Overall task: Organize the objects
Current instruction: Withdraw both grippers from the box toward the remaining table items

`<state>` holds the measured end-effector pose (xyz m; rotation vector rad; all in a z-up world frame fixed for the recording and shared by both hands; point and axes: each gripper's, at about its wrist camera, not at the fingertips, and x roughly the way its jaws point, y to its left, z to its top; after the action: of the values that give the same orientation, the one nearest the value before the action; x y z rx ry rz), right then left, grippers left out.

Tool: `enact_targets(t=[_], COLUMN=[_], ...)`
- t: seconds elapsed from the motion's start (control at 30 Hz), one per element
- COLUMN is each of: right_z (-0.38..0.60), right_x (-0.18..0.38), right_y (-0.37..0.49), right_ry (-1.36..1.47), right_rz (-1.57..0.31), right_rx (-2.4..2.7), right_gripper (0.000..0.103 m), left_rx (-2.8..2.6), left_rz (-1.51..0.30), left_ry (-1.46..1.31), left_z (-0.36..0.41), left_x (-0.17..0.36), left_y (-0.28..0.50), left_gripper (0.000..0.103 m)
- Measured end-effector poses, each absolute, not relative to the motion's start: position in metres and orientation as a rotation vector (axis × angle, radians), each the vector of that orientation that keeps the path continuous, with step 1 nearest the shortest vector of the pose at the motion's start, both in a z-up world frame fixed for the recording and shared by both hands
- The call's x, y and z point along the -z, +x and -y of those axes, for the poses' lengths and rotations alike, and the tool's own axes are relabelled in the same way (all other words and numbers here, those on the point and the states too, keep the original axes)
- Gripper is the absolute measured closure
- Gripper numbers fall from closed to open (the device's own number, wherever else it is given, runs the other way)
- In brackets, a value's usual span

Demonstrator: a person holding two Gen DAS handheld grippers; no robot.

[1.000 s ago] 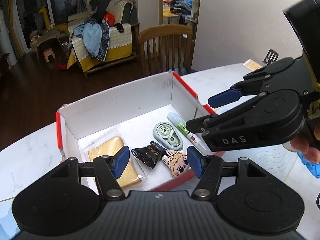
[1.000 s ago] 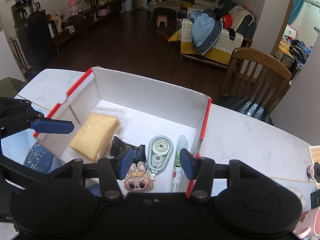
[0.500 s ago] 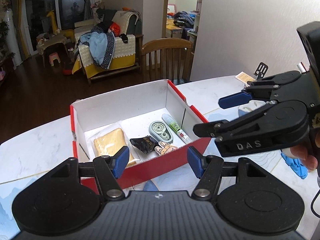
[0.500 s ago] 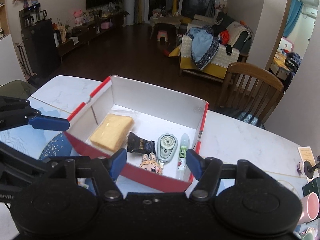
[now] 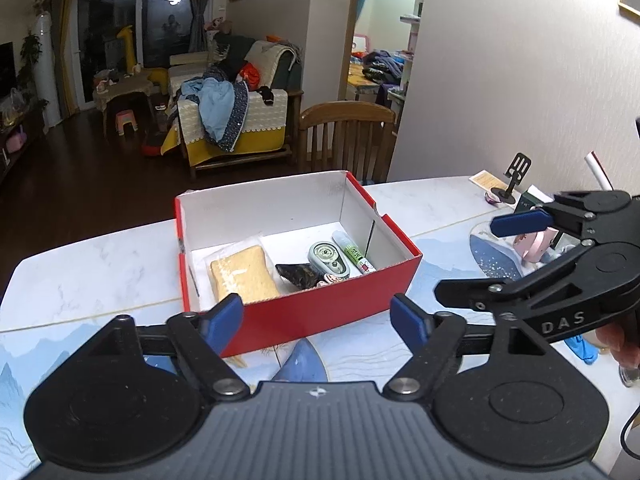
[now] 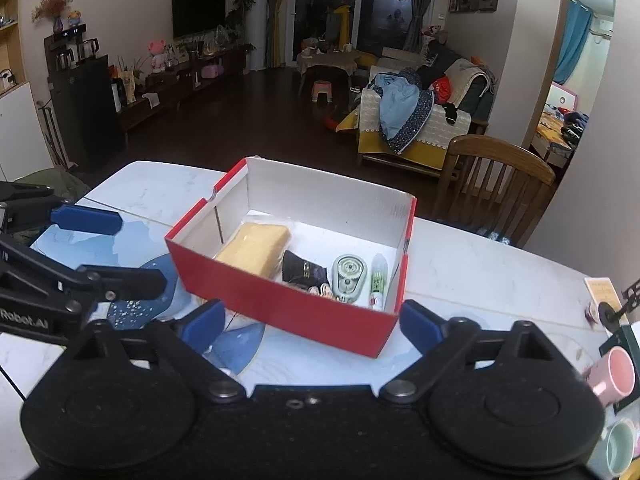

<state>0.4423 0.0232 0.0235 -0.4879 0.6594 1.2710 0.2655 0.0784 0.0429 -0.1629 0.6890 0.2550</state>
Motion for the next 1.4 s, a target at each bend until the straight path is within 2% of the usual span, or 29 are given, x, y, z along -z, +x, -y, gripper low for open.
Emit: enact_targets(t=[0.13, 0.23, 0.33, 0.4, 0.47, 0.87, 1.4], right_z=[-0.009, 0.003, 0.014, 0.02, 0.026, 0.047, 0.044], right_x=[-0.025, -0.026, -0.023, -0.018, -0.011, 0.049, 0.112], right_y=[0.433, 0.428, 0.422, 0.418, 0.415, 0.393, 0.387], right_ry=[-0.457, -0.416, -0.396, -0.391, -0.389, -0.427, -0.491], right_rz=[-0.663, -0.675, -0.672, -0.677, -0.678, -0.787, -0.901], right_rx=[-1.269, -1.272, -1.264, -1.261, -1.249, -1.183, -1.15], right_gripper=[0.001, 0.001, 0.001, 0.001, 0.001, 0.001, 0.004], left_rx=[-0.243, -0.236, -0.233, -0.234, -0.238, -0.269, -0.209], left_rz=[-0.685, -0.678, -0.665, -0.66, -0.658, -0.722, -0.857], left_ry=[-0.145, -0.132, -0.13, -0.137, -0.14, -0.167, -0.111], left_z=[-0.074, -0.07, -0.067, -0.066, -0.065, -0.06, -0.05], left_x=[-0.042, -0.041, -0.039, -0.036, -0.031, 0.032, 0.113], left_y=[0.248, 0.236, 0.223, 0.216, 0.21, 0.185, 0.195], left_gripper=[0.021, 0.02, 0.014, 0.004, 0.0, 0.0, 0.0])
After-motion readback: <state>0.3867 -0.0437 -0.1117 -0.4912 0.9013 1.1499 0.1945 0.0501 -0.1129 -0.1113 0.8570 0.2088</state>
